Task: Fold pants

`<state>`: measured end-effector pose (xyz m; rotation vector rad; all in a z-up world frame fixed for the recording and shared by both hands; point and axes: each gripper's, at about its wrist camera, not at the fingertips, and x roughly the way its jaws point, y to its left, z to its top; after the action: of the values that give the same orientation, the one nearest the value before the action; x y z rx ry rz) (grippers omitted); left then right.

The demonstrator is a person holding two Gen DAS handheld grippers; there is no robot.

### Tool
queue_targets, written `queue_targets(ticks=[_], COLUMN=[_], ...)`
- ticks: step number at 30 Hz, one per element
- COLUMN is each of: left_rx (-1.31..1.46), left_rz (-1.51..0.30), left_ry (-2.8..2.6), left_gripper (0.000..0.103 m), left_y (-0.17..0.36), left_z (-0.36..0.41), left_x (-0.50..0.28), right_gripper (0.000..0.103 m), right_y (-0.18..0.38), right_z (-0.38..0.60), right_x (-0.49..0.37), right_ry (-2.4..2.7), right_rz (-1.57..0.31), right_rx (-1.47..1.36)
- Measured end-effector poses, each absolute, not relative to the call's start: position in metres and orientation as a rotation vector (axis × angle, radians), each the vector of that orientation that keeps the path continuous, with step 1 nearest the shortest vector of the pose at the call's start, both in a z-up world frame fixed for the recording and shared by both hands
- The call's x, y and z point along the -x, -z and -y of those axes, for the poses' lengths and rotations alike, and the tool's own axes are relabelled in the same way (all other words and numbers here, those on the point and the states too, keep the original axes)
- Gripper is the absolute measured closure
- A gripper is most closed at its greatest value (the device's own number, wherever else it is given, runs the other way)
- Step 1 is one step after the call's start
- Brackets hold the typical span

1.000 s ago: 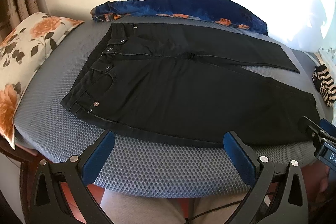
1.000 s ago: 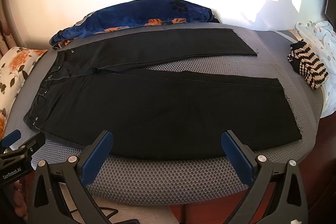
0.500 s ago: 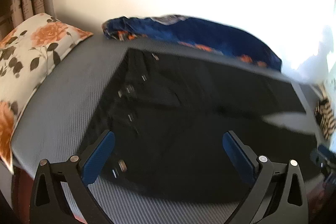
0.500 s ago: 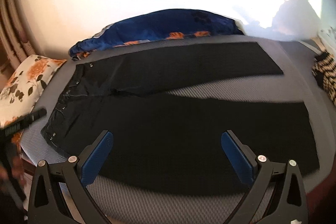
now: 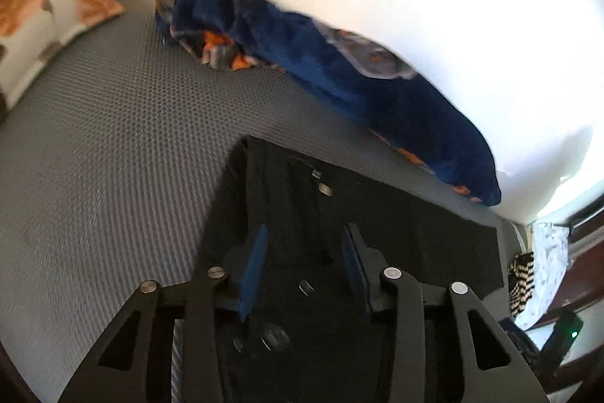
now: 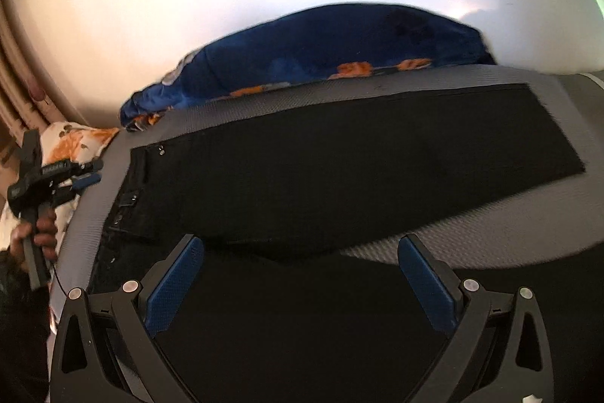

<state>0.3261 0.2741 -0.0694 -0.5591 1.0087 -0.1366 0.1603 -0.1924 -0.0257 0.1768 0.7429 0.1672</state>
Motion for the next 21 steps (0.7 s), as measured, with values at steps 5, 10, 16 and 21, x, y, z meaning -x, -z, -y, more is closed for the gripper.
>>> queue_targets(ticks=[5,10,16,21], left_rx=[0.649,0.683,0.681,0.72], left_rz=[-1.054,-1.086,-1.107,-1.095], left_ry=[0.209,0.271,0.383,0.498], left_gripper=[0.063,0.064,0.064,0.064], left_y=[0.102,0.122,0.131,0.136], left_z=[-0.297,-0.301,-0.291,-0.281], left_x=[-0.36,-0.381,-0.402,-0.414], right_gripper=[0.001,0.001,0.001,0.001], right_y=[0.045,0.062,0.066,0.064], right_z=[0.171,0.157,0.146,0.144], right_x=[-0.195,-0.22,-0.235,-0.245], right_ry=[-0.184,-0.2,-0.221,-0.244], right_rz=[-0.807,-0.853,-0.858,-0.847], right_rx=[-0.173,-0.152,-0.117,-0.101])
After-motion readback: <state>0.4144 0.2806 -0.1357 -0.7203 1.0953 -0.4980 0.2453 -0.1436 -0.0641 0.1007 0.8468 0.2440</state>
